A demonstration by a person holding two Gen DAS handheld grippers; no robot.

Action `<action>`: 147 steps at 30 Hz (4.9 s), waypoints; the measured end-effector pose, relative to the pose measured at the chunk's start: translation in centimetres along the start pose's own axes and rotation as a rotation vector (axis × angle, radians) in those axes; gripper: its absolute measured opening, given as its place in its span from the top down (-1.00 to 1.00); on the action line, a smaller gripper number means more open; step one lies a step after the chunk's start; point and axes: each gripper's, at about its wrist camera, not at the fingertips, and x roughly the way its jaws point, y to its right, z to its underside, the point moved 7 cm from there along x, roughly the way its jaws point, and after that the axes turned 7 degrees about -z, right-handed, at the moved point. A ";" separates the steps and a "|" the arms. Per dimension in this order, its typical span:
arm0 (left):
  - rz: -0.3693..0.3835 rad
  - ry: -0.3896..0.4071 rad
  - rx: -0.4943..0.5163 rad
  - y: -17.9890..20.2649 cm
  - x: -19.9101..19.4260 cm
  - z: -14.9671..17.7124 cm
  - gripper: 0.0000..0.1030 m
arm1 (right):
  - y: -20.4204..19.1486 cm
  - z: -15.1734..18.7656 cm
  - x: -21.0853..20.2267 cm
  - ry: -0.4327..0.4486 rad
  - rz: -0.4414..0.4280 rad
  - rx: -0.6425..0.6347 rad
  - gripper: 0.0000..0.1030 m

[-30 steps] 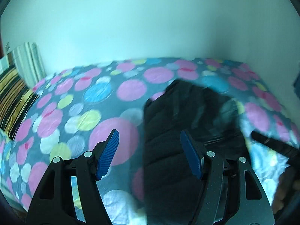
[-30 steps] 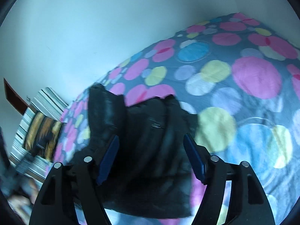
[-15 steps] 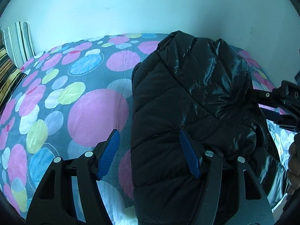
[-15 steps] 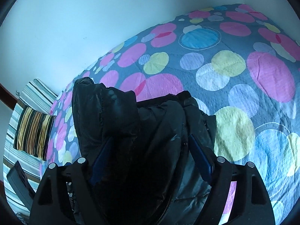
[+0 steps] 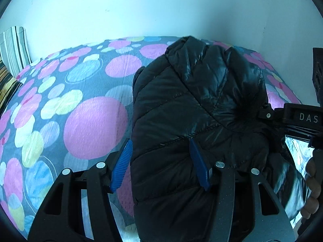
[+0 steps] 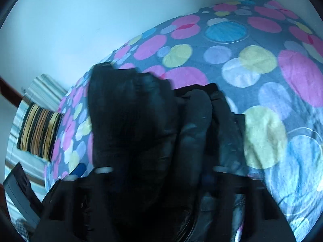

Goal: Fold large clothes

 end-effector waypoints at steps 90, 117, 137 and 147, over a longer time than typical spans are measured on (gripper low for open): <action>0.265 -0.157 -0.026 3.2 12.3 -3.1 -0.31 | 15.2 -1.5 1.6 0.039 -0.007 0.241 0.02; 0.330 -0.114 -0.078 -0.3 2.3 3.1 -0.62 | 6.0 8.2 -7.2 0.038 0.144 0.105 -0.50; 0.277 -0.105 -0.019 1.0 3.5 4.2 -0.62 | 10.7 11.5 -5.1 0.028 0.113 0.189 -0.39; 0.287 -0.100 -0.021 1.0 3.1 3.9 -0.62 | 9.7 7.5 -9.2 0.124 0.062 0.221 -0.59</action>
